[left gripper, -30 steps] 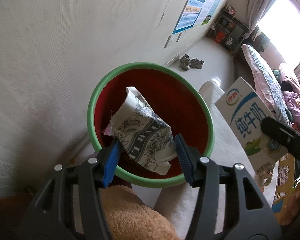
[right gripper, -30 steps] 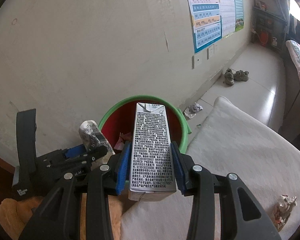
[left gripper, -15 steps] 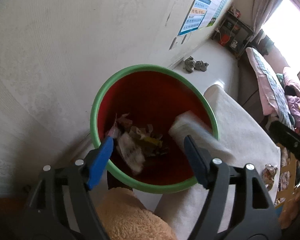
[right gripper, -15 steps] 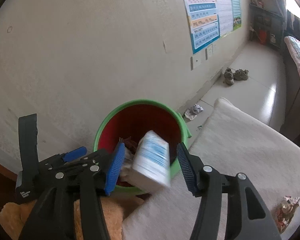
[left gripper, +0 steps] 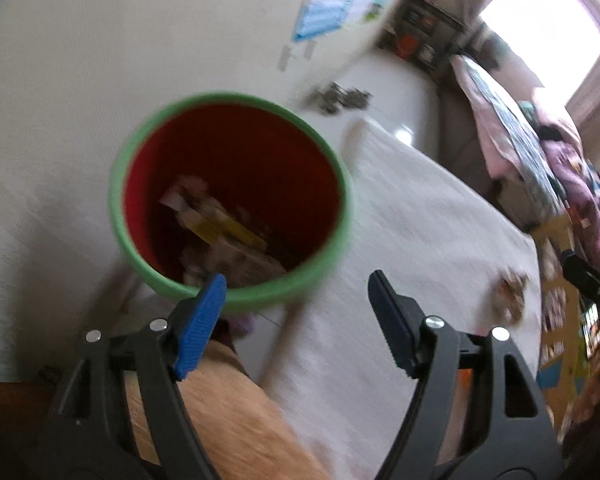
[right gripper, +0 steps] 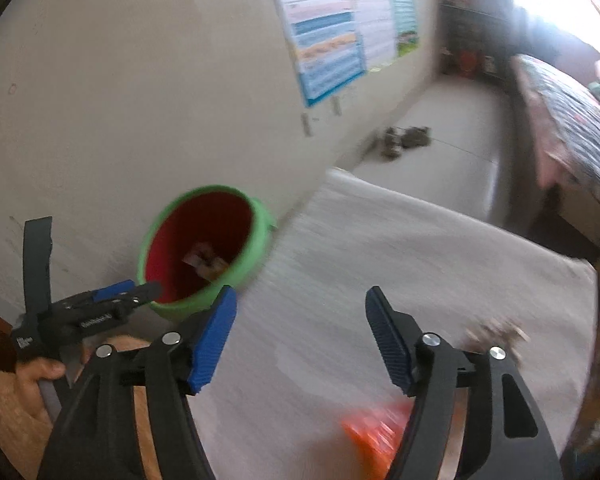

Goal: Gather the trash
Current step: 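Grasp the orange snack bag with the left gripper while the right gripper grasps the yellow wrapper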

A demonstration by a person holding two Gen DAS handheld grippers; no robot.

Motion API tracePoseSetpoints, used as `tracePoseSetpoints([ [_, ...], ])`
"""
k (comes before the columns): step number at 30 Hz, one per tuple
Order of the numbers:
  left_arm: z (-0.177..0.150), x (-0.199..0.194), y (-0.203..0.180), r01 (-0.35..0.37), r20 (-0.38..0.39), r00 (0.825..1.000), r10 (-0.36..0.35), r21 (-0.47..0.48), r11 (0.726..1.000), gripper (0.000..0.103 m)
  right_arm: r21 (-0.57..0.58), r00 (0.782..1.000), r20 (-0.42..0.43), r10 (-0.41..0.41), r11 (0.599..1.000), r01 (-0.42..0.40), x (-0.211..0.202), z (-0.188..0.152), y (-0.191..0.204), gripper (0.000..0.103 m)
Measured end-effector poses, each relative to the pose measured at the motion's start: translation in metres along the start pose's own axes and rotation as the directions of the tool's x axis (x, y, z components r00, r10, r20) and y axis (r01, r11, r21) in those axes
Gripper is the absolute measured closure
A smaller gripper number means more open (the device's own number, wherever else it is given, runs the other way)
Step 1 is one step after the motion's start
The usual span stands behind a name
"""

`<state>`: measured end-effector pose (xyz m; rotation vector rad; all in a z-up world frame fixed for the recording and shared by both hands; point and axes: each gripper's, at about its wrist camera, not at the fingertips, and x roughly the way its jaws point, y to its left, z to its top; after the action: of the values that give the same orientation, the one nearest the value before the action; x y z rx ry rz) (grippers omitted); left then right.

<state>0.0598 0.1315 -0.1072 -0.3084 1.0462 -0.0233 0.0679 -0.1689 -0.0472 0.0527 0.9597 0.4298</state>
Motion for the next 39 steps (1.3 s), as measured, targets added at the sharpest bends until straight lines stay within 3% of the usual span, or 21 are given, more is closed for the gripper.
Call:
tracePoseSetpoints([
  [4,-0.032,0.012,-0.048,0.073,-0.093,0.994,-0.063,0.116,0.991,0.031,0.072,0.993,-0.083,-0.079,0.994,0.085,-0.016,-0.048,-0.050,0.035],
  [9,-0.069,0.031,-0.106,0.169,-0.216,0.969,-0.117,0.239,0.956,0.028,0.182,0.969,-0.226,-0.101,0.973,0.143,-0.019,-0.112,-0.100,0.034],
  [15,-0.086,0.036,-0.148,0.216,-0.274,0.953,-0.130,0.309,0.926,0.025,0.271,0.956,-0.287,-0.054,0.953,0.136,-0.022,-0.163,-0.120,0.034],
  [18,-0.089,0.042,-0.158,0.219,-0.297,0.946,-0.126,0.301,0.928,0.025,0.167,0.949,-0.304,-0.079,0.977,0.134,-0.013,-0.166,-0.102,0.035],
  [21,-0.090,0.041,-0.162,0.218,-0.306,0.944,-0.124,0.297,0.929,0.025,0.037,0.944,-0.315,-0.093,0.993,0.110,0.002,-0.163,-0.080,0.048],
  [22,-0.090,0.041,-0.162,0.214,-0.303,0.946,-0.118,0.303,0.929,0.025,-0.002,0.936,-0.336,-0.106,0.994,0.111,0.012,-0.163,-0.075,0.059],
  [23,-0.090,0.040,-0.164,0.210,-0.302,0.946,-0.115,0.305,0.929,0.025,-0.017,0.930,-0.350,-0.111,0.994,0.112,0.019,-0.163,-0.073,0.080],
  [24,-0.089,0.039,-0.163,0.208,-0.301,0.947,-0.113,0.306,0.929,0.025,-0.018,0.925,-0.363,-0.113,0.993,0.114,0.027,-0.163,-0.073,0.083],
  [29,-0.087,0.042,-0.160,0.187,-0.297,0.950,-0.098,0.286,0.940,0.025,0.119,0.959,-0.282,0.019,0.993,0.016,0.027,-0.138,-0.078,0.088],
  [35,-0.085,0.044,-0.158,0.180,-0.294,0.951,-0.095,0.276,0.944,0.025,0.138,0.975,-0.220,-0.033,0.988,0.065,0.011,-0.131,-0.086,0.089],
  [39,-0.084,0.052,-0.167,0.184,-0.303,0.949,-0.088,0.305,0.934,0.025,0.199,0.971,-0.227,-0.080,0.972,0.126,0.002,-0.139,-0.108,0.088],
])
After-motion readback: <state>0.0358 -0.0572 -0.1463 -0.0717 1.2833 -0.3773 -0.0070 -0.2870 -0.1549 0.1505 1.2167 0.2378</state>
